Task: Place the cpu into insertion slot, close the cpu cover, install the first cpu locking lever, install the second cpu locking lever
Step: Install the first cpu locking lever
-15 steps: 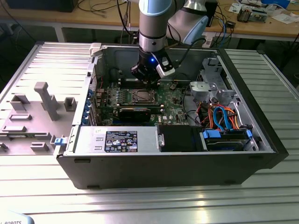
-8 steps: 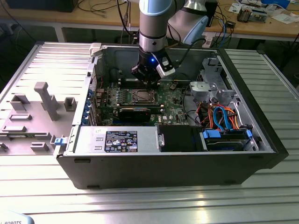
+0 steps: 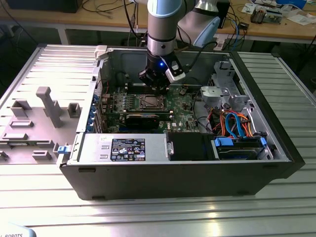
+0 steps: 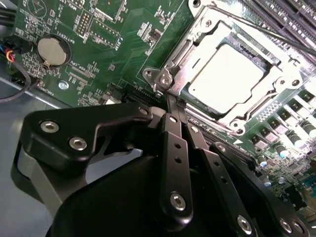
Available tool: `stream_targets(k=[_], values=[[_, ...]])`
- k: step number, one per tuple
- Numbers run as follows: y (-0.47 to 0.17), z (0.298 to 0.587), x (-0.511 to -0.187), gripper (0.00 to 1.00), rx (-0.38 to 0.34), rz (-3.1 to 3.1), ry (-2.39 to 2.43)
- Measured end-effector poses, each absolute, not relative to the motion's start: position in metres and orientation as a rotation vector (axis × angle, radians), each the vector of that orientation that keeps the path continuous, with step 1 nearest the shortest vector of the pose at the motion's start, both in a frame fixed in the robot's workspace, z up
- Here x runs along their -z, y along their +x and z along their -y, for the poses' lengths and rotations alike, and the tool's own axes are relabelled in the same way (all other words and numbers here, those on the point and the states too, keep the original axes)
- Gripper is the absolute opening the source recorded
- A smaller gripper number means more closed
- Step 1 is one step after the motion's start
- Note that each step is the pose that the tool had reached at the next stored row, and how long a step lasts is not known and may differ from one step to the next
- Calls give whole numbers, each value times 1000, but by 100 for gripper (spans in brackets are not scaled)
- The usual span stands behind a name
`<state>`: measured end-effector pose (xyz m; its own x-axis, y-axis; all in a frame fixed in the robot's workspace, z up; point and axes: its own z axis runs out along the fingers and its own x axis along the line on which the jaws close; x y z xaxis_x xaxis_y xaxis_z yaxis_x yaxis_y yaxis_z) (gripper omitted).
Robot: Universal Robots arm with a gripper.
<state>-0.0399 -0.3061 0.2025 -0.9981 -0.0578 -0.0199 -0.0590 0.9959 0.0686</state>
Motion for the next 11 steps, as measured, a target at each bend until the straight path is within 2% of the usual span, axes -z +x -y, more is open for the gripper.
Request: stream_targets(k=[11], values=[[-40, 305, -206, 11, -118, -3122, -91]])
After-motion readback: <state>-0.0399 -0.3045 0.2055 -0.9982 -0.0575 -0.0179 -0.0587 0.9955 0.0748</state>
